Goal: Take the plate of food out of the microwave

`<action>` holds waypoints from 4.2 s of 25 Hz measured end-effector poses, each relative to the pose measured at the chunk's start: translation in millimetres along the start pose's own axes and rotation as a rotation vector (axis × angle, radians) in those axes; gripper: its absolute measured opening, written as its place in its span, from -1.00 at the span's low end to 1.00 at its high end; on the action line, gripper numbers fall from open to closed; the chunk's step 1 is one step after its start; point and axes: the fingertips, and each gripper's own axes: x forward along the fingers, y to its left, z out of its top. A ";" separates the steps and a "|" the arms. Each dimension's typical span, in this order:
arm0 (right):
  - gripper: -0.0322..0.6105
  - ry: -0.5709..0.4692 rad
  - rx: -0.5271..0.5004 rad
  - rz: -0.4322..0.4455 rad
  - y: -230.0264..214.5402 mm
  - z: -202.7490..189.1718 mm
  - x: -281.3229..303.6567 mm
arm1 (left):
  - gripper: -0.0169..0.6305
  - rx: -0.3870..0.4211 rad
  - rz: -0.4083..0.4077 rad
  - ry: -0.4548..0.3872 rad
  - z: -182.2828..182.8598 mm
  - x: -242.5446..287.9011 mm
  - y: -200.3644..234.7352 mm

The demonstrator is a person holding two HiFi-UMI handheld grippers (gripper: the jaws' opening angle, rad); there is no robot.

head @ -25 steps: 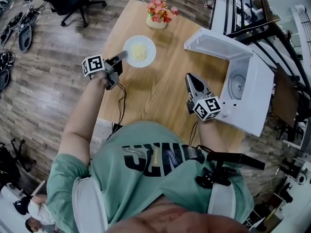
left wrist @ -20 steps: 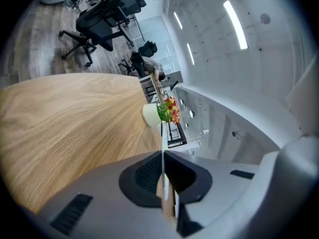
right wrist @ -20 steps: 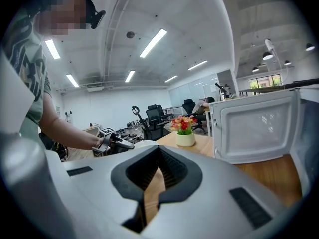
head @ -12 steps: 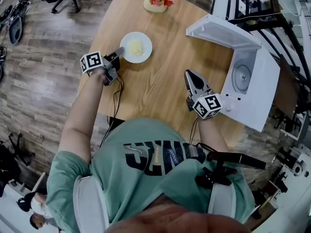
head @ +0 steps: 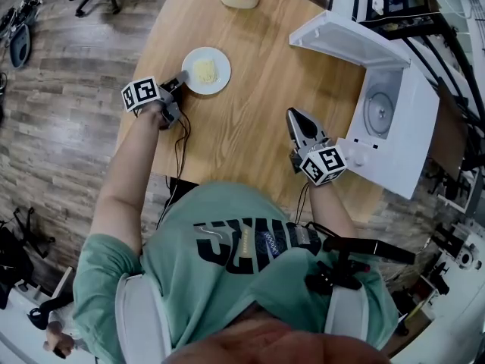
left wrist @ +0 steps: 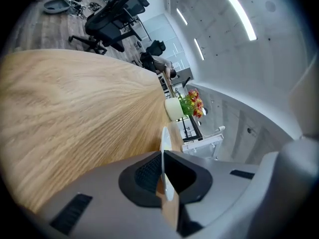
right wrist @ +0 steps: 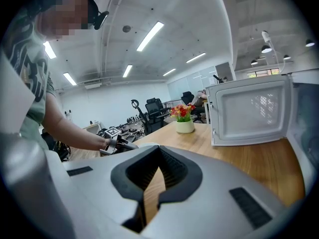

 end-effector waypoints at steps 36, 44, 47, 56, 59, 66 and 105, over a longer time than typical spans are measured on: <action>-0.88 -0.163 -0.084 -0.009 62.9 123.1 -3.4 | -0.64 0.875 -0.055 -0.296 99.0 -217.3 -200.2; -0.88 -0.197 -0.095 -0.100 125.8 143.9 -13.5 | -0.64 0.987 -0.284 -0.156 77.2 -239.5 -219.5; -0.88 -0.216 -0.083 -0.131 137.9 147.3 -30.7 | -0.64 0.999 -0.350 -0.081 48.3 -236.4 -227.4; -0.88 -0.296 -0.110 -0.094 143.5 162.0 -106.7 | -0.79 1.017 -0.425 -0.064 -32.0 -235.6 -284.9; -0.88 -0.269 -0.160 -0.066 137.9 149.4 -137.0 | -0.92 0.979 -0.415 -0.091 -57.1 -230.9 -302.3; -0.88 -0.251 -0.128 -0.049 101.3 105.7 -224.0 | -0.93 0.951 -0.412 -0.071 -140.8 -199.5 -344.9; -0.89 -0.319 -0.044 -0.050 136.0 129.6 -160.9 | -0.93 1.010 -0.508 -0.064 -104.3 -218.1 -331.3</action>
